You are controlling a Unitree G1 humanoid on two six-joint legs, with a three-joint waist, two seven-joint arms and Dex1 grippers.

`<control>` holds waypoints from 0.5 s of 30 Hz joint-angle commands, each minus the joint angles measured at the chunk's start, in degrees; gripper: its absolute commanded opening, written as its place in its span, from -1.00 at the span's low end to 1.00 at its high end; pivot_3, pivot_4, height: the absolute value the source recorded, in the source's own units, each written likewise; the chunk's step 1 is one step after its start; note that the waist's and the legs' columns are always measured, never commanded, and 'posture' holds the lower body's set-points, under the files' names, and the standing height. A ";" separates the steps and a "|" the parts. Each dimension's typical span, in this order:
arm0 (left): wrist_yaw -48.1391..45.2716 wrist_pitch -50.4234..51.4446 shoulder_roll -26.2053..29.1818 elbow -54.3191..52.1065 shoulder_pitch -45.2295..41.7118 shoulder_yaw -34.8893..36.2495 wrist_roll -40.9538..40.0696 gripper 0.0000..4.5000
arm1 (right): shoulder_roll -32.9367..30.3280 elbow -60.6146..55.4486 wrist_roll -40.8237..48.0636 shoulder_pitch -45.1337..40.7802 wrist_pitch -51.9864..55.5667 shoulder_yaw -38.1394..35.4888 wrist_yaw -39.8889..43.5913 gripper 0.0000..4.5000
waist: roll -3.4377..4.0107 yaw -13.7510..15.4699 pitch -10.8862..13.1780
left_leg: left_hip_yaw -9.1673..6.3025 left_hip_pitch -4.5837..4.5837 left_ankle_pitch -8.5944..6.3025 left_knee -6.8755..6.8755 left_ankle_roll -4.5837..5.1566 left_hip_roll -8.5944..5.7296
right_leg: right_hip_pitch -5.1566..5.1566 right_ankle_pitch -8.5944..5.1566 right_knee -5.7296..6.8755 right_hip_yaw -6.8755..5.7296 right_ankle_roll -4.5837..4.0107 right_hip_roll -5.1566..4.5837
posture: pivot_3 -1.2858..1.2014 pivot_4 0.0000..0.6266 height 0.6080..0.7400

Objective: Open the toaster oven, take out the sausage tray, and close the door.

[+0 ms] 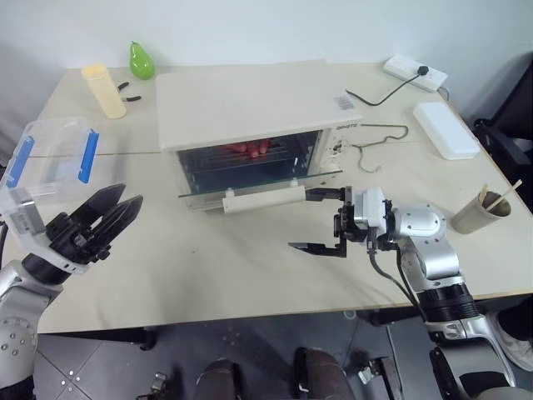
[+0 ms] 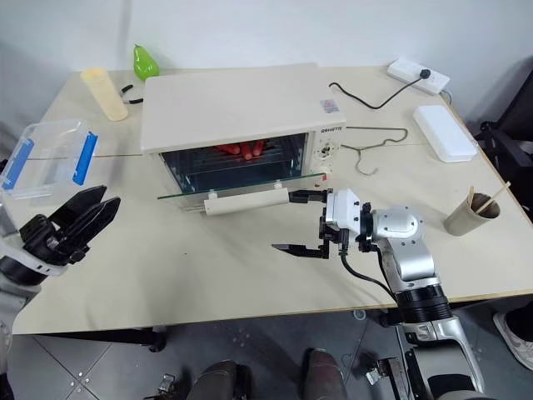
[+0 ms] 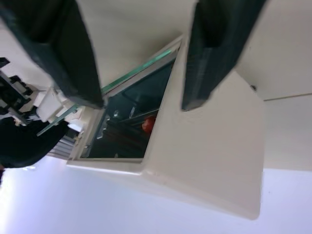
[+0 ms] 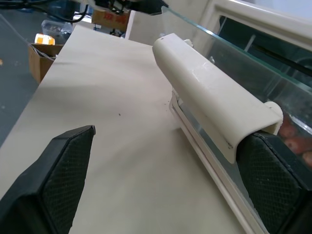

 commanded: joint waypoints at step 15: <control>-11.94 -6.06 -1.68 12.22 -17.34 -20.96 15.75 -0.99 | -2.41 -2.44 -1.17 4.22 -5.83 -1.26 -1.72 1.00 | 0.00 0.20 0.00 | 0.10 -0.04 0.02 0.03 -0.06 0.00 | 0.05 0.00 0.00 -0.22 0.00 0.02 | 0.03 -0.52 1.00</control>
